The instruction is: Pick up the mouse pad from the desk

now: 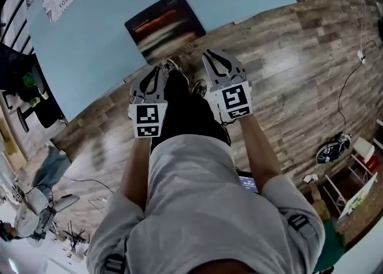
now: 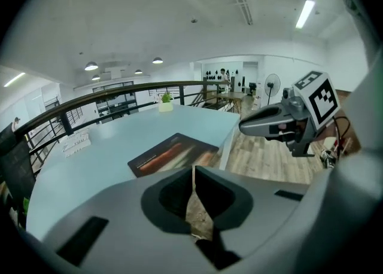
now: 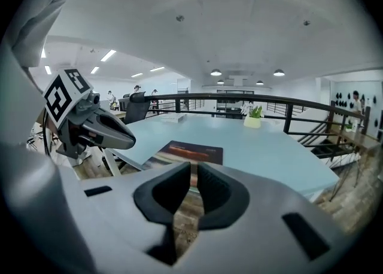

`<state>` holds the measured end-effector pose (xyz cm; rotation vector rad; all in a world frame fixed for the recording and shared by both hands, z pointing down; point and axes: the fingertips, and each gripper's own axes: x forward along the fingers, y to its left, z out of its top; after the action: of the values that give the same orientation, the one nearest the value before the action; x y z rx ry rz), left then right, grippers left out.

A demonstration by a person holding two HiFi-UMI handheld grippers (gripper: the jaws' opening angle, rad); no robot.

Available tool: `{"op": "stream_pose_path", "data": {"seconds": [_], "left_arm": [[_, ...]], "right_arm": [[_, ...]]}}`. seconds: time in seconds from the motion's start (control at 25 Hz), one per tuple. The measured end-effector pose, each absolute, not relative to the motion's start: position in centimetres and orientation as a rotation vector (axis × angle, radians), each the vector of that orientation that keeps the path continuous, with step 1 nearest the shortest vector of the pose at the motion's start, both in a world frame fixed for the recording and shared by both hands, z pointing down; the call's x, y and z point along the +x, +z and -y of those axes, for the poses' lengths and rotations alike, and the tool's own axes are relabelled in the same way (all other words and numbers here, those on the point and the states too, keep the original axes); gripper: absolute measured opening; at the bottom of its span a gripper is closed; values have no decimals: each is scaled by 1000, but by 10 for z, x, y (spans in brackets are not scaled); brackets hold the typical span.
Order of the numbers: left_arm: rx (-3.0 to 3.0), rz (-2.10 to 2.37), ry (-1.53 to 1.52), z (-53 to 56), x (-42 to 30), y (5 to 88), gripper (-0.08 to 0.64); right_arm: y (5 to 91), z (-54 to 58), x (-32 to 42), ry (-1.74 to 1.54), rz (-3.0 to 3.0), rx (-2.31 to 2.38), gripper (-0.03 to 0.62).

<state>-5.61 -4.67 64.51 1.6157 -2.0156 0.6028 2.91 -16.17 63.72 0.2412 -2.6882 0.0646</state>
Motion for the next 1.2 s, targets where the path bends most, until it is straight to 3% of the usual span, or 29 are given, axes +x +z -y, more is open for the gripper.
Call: {"op": "stream_pose_path", "data": {"seconds": [0.44, 0.76, 1.2], "left_arm": [[1607, 1890, 832, 56, -59, 709, 28], [1641, 1878, 1192, 63, -70, 728, 34], [1661, 1801, 1451, 67, -67, 747, 99]], "right_arm": [[709, 156, 19, -70, 2562, 101, 48], [735, 154, -4, -670, 2432, -76, 51], [754, 148, -16, -947, 2258, -224, 88]]}}
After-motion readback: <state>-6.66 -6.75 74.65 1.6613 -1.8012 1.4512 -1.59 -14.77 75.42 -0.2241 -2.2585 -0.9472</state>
